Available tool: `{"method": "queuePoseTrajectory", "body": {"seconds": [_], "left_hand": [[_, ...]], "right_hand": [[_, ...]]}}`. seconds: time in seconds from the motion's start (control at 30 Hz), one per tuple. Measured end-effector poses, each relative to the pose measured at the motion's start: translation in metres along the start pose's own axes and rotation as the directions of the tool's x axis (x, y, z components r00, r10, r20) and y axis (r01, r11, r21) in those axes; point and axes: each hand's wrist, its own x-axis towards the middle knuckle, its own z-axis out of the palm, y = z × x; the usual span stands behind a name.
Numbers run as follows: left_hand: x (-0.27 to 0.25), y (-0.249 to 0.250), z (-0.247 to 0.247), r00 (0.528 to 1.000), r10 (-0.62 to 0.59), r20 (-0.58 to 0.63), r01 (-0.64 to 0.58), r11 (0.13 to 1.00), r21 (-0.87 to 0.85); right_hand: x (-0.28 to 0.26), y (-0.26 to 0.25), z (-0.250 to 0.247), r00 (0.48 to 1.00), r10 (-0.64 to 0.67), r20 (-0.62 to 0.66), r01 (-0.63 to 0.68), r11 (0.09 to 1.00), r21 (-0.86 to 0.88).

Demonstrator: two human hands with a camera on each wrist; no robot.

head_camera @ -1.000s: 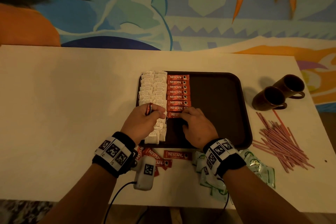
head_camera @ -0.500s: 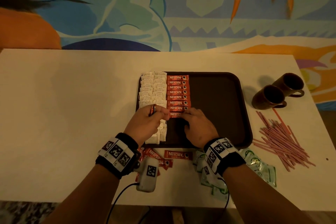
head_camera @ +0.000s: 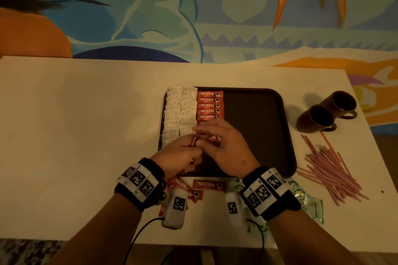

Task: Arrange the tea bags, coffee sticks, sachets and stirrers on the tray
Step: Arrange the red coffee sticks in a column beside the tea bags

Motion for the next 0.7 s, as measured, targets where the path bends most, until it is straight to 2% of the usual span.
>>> {"method": "queuePoseTrajectory", "body": {"seconds": [0.07, 0.17, 0.27, 0.4, 0.5, 0.6, 0.7], "left_hand": [[0.000, 0.002, 0.002, 0.997, -0.022, 0.074, 0.024, 0.999, -0.029], [-0.007, 0.009, 0.002, 0.993, 0.027, 0.119, -0.048, 0.983, 0.177], [-0.011, 0.012, -0.003, 0.998, 0.036, 0.054, -0.048, 0.972, 0.232], [-0.012, 0.014, -0.008, 0.998, 0.005, -0.057, 0.001, 0.995, 0.103], [-0.010, 0.018, -0.004, 0.987, 0.082, -0.141, -0.065, 0.990, 0.122], [-0.011, 0.021, -0.001, 0.959, 0.190, -0.213, -0.143, 0.966, 0.217], [-0.012, 0.021, 0.001, 0.933, 0.240, -0.269, -0.162, 0.946, 0.282]], "right_hand": [[0.001, -0.006, -0.002, 1.000, 0.018, 0.012, -0.018, 0.999, 0.039], [0.002, -0.004, -0.015, 0.994, 0.104, -0.016, -0.102, 0.991, 0.085], [-0.003, 0.001, -0.032, 0.980, 0.199, -0.025, -0.192, 0.966, 0.172], [-0.013, 0.001, -0.046, 0.951, 0.308, -0.002, -0.292, 0.905, 0.311], [-0.017, -0.001, -0.050, 0.940, 0.340, -0.013, -0.318, 0.893, 0.317], [-0.023, -0.010, -0.051, 0.917, 0.397, 0.027, -0.370, 0.826, 0.425], [-0.027, -0.013, -0.047, 0.899, 0.438, 0.021, -0.402, 0.804, 0.437]]}}
